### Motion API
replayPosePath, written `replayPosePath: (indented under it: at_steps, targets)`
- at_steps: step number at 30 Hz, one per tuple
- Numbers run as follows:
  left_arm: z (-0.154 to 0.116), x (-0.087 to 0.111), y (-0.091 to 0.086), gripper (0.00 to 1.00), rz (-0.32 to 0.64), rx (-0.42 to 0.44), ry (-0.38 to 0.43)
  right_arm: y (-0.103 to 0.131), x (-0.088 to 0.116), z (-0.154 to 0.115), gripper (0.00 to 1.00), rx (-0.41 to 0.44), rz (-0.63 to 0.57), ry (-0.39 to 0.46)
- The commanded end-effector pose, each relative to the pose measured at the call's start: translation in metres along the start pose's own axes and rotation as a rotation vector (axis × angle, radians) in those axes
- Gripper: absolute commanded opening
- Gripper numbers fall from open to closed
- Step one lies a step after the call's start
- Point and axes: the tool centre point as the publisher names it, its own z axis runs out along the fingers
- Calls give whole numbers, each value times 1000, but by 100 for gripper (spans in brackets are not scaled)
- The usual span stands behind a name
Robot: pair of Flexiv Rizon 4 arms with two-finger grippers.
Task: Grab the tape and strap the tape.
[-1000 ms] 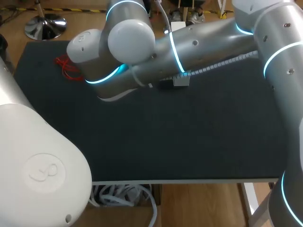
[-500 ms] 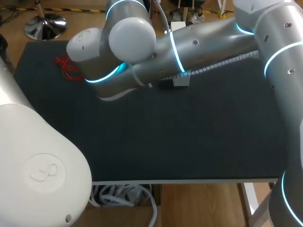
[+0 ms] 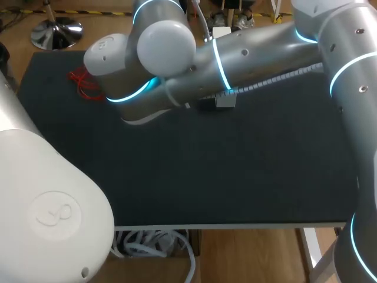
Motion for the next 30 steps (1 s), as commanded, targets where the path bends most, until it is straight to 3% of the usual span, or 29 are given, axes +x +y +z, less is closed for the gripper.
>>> replayPosePath:
  at_steps: [1,6,8,10,13,15,20,30]
  targets:
    - [-1,0,-1,0,0,-2,3,-2,-3,-2,0,-3,4,9]
    - [-1,0,-1,0,0,-2,3,-3,-3,-4,2,-3,16,4]
    - [-1,0,-1,0,0,-2,3,-3,-3,-5,27,-1,20,4]
    - [-1,0,-1,0,0,-2,3,-4,-3,-5,11,0,22,4]
    - [-1,0,-1,0,0,-2,3,-4,-3,-6,16,1,26,4]
    - [-1,0,-1,0,0,-2,3,-4,-3,-7,13,2,30,6]
    - [-1,0,-1,0,0,-2,3,-4,-2,-9,19,2,33,6]
    - [-1,0,-1,0,0,-2,3,4,-7,-17,16,-36,44,2]
